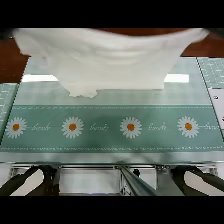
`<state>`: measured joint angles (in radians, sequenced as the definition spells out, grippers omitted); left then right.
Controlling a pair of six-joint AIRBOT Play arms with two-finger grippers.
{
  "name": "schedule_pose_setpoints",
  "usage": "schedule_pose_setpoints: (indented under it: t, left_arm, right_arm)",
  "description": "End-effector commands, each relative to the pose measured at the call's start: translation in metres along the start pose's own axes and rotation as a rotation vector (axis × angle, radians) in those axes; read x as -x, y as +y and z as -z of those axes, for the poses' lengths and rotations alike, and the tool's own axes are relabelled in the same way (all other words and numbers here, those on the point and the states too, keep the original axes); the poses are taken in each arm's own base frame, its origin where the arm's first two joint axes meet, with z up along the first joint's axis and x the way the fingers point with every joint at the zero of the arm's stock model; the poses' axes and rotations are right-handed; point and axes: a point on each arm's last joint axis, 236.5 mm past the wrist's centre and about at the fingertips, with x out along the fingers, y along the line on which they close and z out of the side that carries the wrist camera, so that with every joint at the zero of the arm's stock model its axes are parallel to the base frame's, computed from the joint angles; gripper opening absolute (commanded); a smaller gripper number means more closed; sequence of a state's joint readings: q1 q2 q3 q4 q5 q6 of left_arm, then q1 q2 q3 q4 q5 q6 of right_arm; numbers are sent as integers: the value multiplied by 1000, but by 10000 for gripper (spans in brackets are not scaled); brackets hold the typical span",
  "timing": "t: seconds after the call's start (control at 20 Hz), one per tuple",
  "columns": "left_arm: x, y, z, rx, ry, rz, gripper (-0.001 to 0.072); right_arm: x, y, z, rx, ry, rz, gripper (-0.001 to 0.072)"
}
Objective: Fold the shirts.
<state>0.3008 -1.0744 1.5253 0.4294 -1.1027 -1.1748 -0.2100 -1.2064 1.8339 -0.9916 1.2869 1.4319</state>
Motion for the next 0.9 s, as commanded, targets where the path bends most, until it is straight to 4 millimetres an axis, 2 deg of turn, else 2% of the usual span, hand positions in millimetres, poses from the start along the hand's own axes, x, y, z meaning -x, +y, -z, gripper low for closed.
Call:
schedule_pose_setpoints:
  t: [0.0, 0.1, 0.15, 0.3, 0.4, 0.45, 0.55, 0.65, 0.75, 0.85]
  left_arm:
    - [83, -62, -93, -318, -204, -280, 21]
    - [131, -91, -108, -451, -281, -404, 21]
    - [153, -105, -109, -499, -316, -450, 21]
    - [203, -131, -91, -574, -346, -558, 21]
    - [233, -148, -80, -618, -385, -604, 21]
    - [245, -151, -75, -618, -399, -620, 21]
    - [256, -149, -58, -607, -369, -615, 21]
    - [247, -128, -35, -577, -269, -617, 21]
    - [224, -90, -10, -515, -143, -651, 21]
    - [189, -47, 16, -459, -23, -673, 21]
  right_arm:
    - [121, 63, -47, 187, -230, 83, 29]
    - [175, 85, -39, 238, -308, 112, 29]
    - [196, 93, -34, 258, -337, 129, 29]
    - [258, 109, -19, 298, -443, 196, 29]
    - [287, 109, -7, 295, -481, 252, 29]
    - [295, 110, 0, 294, -483, 265, 29]
    - [301, 109, 16, 277, -450, 276, 29]
    - [289, 101, 38, 246, -340, 283, 29]
    - [260, 84, 59, 194, -208, 280, 29]
    - [212, 74, 79, 143, -77, 214, 29]
